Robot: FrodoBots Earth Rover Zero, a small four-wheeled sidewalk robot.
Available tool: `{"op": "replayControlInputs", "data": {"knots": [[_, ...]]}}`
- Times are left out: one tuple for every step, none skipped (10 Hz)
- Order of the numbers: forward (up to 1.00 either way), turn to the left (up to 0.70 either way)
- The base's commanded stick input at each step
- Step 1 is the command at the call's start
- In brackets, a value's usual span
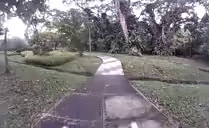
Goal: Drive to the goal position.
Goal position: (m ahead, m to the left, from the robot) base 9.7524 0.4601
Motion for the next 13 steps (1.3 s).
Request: {"op": "replayControlInputs", "data": {"knots": [[0.7,0.0],[0.7,0.0],[0.7,0.0],[0.7,0.0],[0.7,0.0],[0.7,0.0],[0.7,0.0],[0.7,0.0],[0.7,0.0],[0.7,0.0],[0.7,-0.12],[0.7,-0.14],[0.7,-0.14]]}}
